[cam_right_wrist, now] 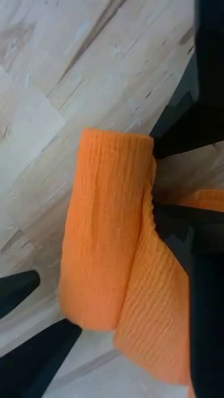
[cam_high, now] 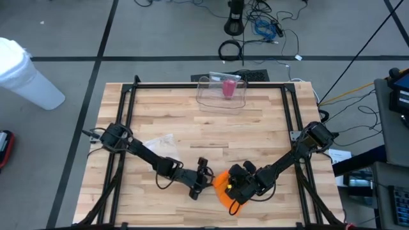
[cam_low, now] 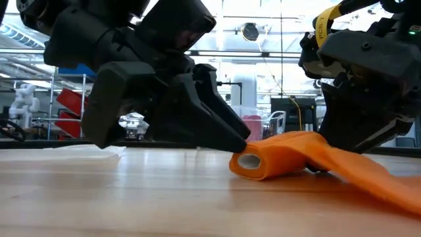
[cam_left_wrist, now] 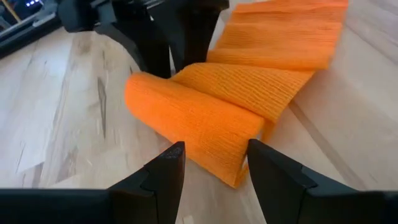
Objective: Roll bandage
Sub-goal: Roll the orange bandage
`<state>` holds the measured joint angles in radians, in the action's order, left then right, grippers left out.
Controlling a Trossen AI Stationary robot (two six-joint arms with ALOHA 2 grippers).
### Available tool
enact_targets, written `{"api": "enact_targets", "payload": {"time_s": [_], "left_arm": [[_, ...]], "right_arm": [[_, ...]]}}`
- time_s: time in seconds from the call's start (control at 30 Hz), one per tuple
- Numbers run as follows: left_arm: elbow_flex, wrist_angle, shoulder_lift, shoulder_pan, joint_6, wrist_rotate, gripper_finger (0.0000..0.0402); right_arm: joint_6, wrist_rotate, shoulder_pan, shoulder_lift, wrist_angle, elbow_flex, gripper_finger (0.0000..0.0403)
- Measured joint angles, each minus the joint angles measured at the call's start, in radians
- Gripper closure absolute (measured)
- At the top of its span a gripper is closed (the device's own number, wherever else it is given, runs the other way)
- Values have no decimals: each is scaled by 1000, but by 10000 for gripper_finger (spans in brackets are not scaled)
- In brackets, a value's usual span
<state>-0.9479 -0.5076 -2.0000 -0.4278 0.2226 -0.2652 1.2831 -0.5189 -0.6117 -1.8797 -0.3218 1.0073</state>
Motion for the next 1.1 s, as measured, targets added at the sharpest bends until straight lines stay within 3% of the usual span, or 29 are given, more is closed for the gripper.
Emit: {"api": "enact_targets", "payload": {"time_s": [0.13, 0.5, 0.87, 1.1], "left_arm": [[-13, 1, -30, 0, 0, -4, 221], [-25, 19, -62, 34, -8, -182, 221], [-25, 20, -62, 42, 45, -136, 253], [-25, 23, -62, 47, 42, -133, 267]], "right_arm": [[0, -4, 8, 0, 4, 0, 280], [-2, 60, -2, 0, 52, 0, 280], [-28, 147, -15, 9, 60, 2, 280], [-63, 243, -63, 97, 33, 0, 280]]}}
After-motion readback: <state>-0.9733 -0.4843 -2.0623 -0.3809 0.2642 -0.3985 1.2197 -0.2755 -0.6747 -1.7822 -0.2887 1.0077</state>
